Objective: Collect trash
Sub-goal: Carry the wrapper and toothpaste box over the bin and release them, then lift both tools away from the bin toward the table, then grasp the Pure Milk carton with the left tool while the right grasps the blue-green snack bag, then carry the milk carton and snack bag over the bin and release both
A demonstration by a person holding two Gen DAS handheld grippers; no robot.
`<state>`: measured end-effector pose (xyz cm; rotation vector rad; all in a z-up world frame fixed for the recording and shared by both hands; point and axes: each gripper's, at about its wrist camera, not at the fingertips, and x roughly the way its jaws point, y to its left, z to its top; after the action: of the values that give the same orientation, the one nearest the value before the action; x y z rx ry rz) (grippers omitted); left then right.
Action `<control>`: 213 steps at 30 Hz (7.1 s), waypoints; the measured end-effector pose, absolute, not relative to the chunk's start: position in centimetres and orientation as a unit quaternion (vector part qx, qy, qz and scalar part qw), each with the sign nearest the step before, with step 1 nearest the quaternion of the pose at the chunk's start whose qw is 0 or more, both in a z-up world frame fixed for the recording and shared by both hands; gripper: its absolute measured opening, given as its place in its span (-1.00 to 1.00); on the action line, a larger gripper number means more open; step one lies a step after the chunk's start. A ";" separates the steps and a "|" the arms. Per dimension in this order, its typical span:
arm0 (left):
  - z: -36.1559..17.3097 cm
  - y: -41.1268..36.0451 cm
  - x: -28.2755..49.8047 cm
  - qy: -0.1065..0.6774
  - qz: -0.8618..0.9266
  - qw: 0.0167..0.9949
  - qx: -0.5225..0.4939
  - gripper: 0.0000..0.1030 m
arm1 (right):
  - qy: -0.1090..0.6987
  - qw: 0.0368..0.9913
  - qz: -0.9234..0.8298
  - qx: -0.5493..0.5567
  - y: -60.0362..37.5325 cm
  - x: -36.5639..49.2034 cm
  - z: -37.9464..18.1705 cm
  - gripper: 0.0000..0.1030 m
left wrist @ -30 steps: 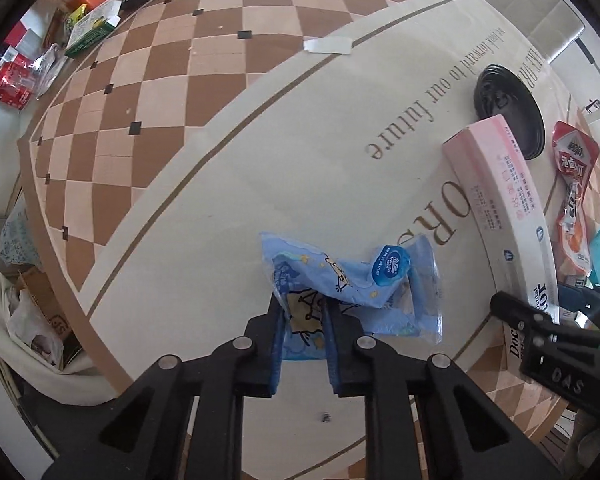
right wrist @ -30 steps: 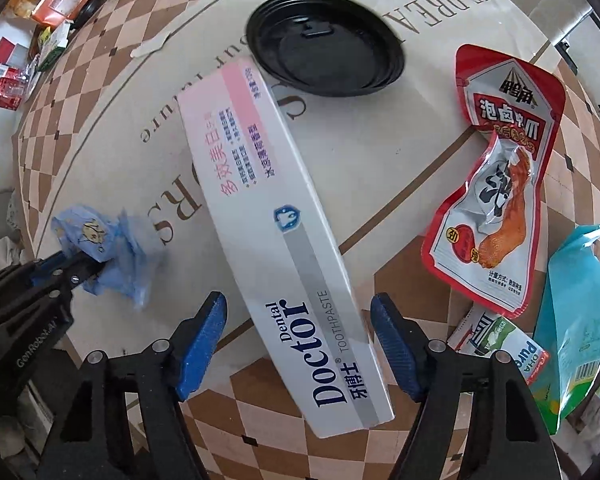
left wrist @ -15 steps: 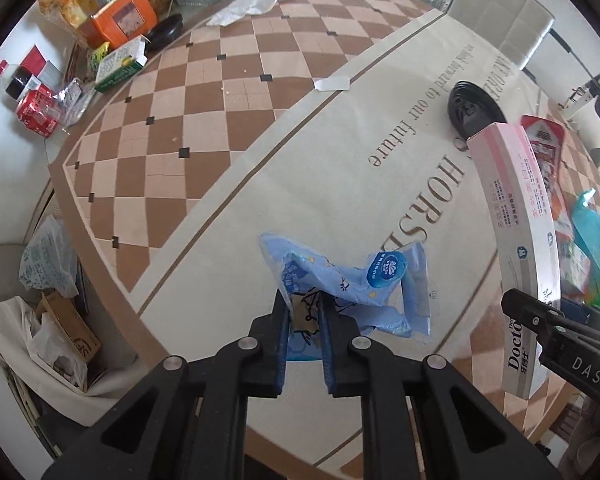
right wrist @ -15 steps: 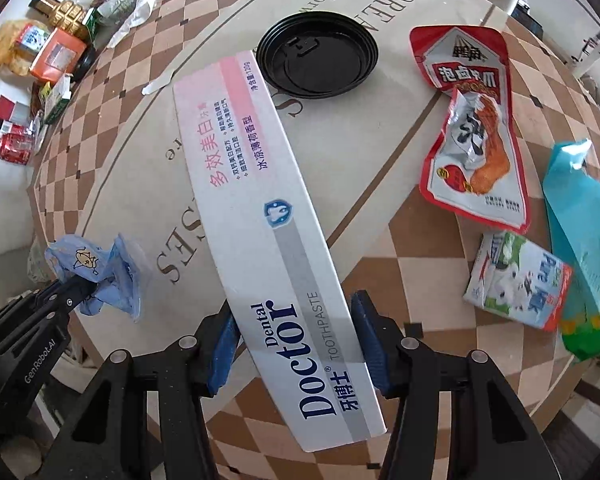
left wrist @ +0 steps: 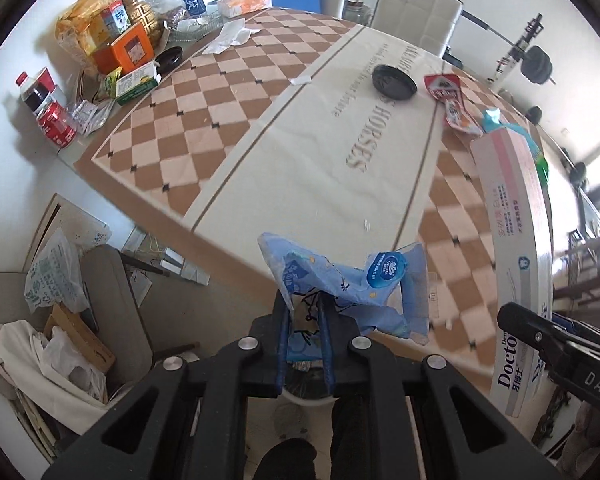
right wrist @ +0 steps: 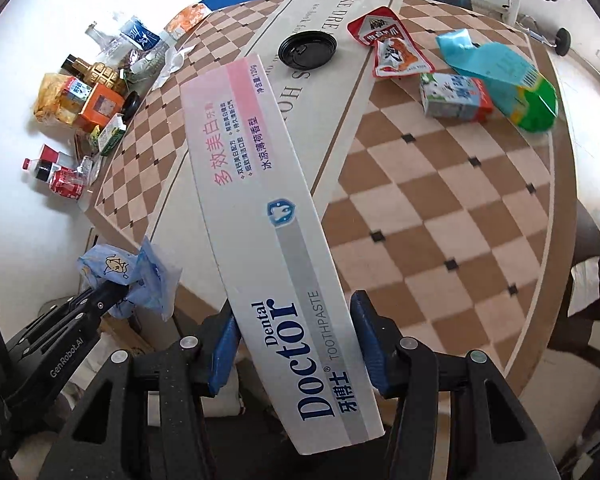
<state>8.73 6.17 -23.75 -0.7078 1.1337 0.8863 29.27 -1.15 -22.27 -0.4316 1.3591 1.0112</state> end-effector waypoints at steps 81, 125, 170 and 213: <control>-49.6 -8.4 -0.7 0.664 0.364 0.562 -0.334 1.00 | 0.690 0.585 0.307 -0.294 -21.8 17.3 -53.6 1.00; -33.5 12.9 46.3 0.612 0.293 0.621 -0.393 0.99 | 0.616 0.731 0.254 -0.148 -6.0 65.4 -21.4 1.00; -31.0 15.0 40.6 0.603 0.385 0.617 -0.327 0.71 | 0.585 0.634 0.347 -0.369 12.9 65.0 -30.7 0.60; -55.6 -0.6 3.4 0.638 0.271 0.545 -0.471 0.72 | 0.732 0.548 0.323 -0.245 -20.7 14.0 -52.7 0.54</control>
<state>3.36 -0.56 -55.61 -1.1176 1.5132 0.6420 13.99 -20.75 -52.65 -0.5795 1.7337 0.7657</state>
